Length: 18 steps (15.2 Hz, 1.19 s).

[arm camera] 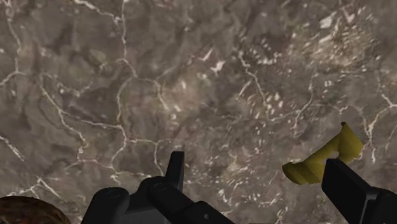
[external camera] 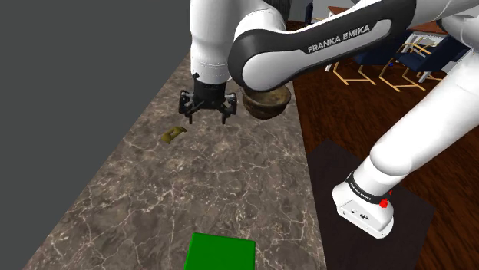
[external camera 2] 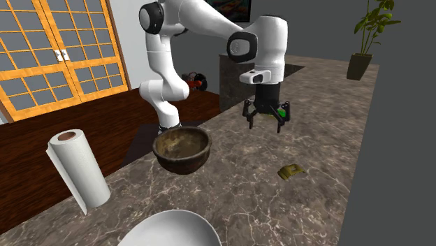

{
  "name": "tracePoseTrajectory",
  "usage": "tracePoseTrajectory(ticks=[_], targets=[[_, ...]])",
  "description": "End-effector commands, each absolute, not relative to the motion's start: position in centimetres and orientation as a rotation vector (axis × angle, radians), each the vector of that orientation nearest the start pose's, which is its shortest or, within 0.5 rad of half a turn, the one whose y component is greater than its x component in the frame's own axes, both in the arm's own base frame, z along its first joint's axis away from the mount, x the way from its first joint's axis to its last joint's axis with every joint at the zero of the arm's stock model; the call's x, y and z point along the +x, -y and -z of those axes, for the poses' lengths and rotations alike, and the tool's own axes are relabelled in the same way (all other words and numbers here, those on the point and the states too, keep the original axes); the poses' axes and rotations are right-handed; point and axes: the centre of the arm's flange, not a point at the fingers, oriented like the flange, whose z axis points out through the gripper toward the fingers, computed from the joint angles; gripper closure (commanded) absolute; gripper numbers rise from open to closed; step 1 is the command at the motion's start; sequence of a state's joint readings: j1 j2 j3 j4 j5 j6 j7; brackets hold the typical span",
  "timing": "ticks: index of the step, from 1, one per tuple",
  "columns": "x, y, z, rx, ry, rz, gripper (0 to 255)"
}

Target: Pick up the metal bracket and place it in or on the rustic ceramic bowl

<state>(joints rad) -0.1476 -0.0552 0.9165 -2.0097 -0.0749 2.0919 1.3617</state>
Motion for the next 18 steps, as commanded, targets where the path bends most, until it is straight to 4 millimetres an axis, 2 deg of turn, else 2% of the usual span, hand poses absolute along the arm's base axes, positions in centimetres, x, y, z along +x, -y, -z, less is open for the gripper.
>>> tracePoseTrajectory(ticks=[1,9,16,18], targets=[[41.1,-41.3,-47.2,-2.947,-0.893,0.253,0],[46.5,-49.3,-44.1,-2.891,-1.036,0.297,0],[47.2,-49.2,-40.4,-2.891,-1.036,0.297,0],[47.3,-49.2,-40.1,-2.891,-1.036,0.297,0]])
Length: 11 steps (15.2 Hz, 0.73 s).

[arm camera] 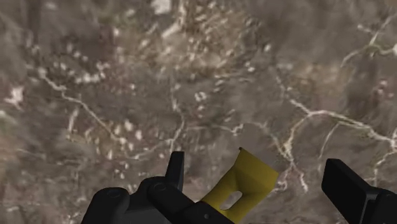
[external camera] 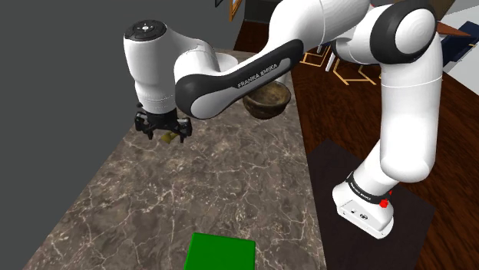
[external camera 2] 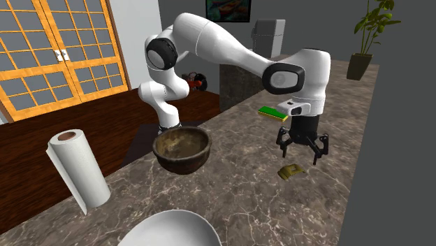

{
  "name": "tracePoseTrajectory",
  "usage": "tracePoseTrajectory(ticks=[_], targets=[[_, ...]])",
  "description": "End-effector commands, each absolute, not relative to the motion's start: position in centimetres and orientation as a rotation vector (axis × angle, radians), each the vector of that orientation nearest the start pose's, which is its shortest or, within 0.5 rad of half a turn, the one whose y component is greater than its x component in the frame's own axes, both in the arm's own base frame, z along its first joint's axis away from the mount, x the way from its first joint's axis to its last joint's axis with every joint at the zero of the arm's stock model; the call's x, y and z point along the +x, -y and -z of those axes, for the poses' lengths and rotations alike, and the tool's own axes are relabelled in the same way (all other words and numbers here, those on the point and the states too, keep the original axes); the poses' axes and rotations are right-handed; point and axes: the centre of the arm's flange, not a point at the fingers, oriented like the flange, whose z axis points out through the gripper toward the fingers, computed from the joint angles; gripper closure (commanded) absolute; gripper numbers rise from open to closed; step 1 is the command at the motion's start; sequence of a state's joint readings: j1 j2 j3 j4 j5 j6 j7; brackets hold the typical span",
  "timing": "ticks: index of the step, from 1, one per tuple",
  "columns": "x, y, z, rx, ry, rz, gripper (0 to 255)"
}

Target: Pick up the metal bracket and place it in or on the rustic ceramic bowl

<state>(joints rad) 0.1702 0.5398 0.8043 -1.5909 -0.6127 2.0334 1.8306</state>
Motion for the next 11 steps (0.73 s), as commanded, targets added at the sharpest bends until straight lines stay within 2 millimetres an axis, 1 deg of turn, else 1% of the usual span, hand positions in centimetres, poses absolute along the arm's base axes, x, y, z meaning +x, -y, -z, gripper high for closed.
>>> tracePoseTrajectory(ticks=[1,6,7,11], targets=[[47.29,-49.24,-40.14,-2.891,-1.036,0.297,0],[47.29,-49.24,-40.14,-2.891,-1.036,0.297,0],[47.29,-49.24,-40.14,-2.891,-1.036,0.297,255],[47.29,-49.24,-40.14,-2.891,-1.036,0.297,255]])
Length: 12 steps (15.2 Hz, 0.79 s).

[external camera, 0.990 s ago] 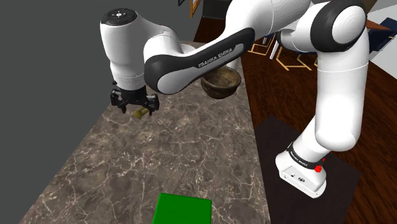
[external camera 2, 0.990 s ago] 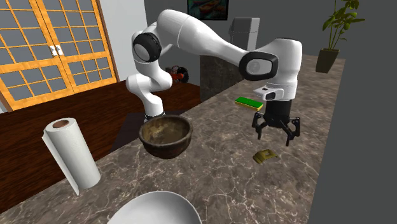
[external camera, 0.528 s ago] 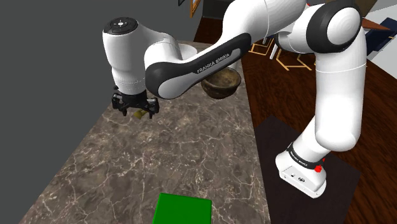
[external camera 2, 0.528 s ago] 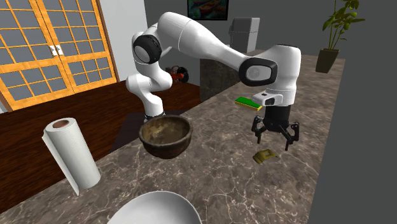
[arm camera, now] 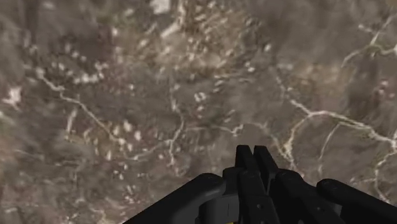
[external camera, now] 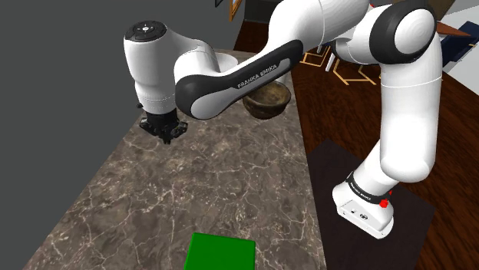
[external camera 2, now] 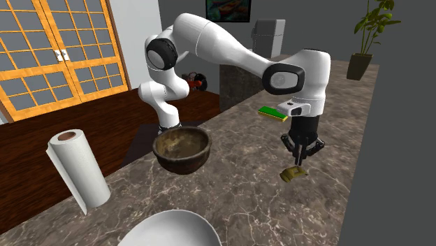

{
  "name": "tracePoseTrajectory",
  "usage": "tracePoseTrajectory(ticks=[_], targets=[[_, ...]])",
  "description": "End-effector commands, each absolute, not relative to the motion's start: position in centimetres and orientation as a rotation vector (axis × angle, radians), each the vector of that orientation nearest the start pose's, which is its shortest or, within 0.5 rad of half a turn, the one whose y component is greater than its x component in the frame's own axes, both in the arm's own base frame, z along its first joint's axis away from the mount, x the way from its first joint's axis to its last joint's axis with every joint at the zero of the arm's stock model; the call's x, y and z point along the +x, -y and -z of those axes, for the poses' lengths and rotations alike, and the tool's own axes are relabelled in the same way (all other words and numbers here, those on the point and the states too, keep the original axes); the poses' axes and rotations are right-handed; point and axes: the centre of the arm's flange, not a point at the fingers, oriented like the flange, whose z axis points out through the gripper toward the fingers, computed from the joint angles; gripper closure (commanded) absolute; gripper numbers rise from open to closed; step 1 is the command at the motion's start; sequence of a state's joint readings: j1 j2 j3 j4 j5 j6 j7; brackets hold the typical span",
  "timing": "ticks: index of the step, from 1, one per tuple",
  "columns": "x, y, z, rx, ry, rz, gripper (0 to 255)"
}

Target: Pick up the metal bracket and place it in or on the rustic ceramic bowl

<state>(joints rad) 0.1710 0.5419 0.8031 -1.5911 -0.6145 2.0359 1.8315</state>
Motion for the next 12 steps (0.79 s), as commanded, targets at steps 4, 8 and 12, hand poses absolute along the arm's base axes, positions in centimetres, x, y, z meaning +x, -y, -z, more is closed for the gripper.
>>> tracePoseTrajectory(ticks=[4,8,12], targets=[[47.3,-49.2,-40.1,-2.891,-1.036,0.297,255],[50.3,-48.2,-41.7,-2.72,-1.475,0.192,0],[53.0,-46.1,-42.4,-2.474,-1.894,0.078,0]])
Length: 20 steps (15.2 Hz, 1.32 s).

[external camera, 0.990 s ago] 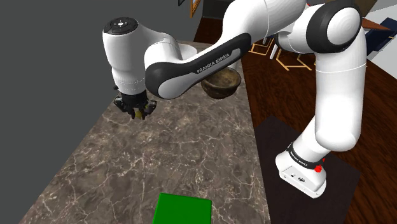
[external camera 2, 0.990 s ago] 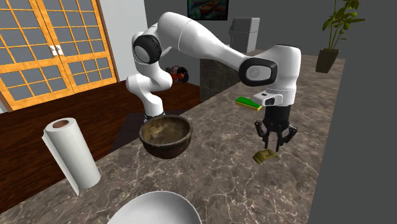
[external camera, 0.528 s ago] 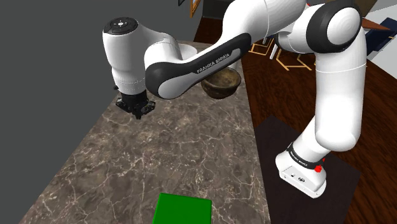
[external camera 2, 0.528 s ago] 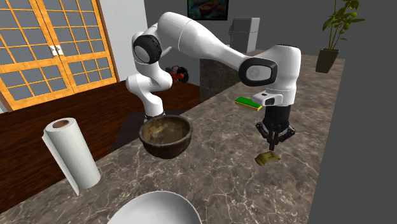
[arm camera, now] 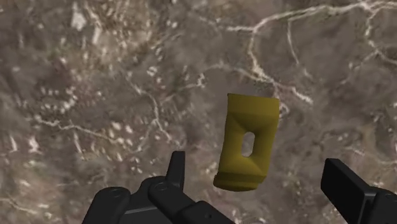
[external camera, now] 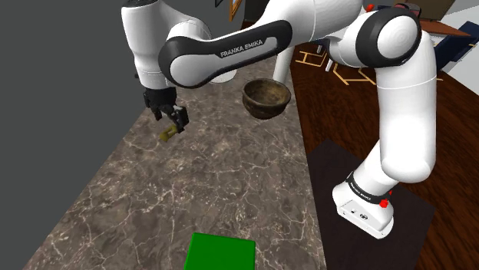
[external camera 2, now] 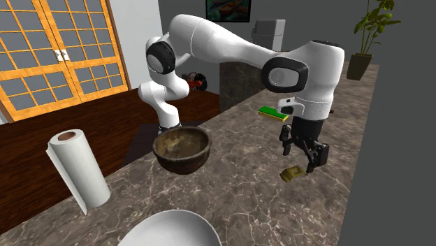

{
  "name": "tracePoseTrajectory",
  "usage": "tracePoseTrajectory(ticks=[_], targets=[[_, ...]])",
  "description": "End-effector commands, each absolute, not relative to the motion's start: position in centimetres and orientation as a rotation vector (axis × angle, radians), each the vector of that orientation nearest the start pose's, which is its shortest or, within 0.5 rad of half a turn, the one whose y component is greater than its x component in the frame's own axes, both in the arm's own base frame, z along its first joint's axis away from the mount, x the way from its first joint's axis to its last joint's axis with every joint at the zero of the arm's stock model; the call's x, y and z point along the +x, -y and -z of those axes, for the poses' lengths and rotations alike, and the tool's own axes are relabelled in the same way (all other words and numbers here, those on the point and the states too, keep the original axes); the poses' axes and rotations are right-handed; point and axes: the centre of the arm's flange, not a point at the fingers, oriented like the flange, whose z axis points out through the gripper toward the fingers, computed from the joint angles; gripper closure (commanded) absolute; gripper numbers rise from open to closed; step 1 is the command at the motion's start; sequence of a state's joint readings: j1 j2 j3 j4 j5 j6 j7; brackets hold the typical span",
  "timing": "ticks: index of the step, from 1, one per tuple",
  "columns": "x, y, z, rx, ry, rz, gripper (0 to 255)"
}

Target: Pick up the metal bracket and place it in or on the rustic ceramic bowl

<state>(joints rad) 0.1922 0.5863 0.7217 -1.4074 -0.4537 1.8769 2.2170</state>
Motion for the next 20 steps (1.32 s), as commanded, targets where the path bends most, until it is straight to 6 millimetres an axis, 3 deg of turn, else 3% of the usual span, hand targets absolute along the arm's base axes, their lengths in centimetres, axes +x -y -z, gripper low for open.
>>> tracePoseTrajectory(ticks=[1,6,14,15,20], targets=[[53.1,-46.1,-41.9,-2.474,-1.894,0.078,0],[53.2,-46.1,-39.0,-2.474,-1.894,0.078,0],[53.2,-46.1,-39.0,-2.474,-1.894,0.078,0],[53.2,-46.1,-39.0,-2.474,-1.894,0.078,255],[53.3,-46.0,-38.8,-2.474,-1.894,0.078,255]])
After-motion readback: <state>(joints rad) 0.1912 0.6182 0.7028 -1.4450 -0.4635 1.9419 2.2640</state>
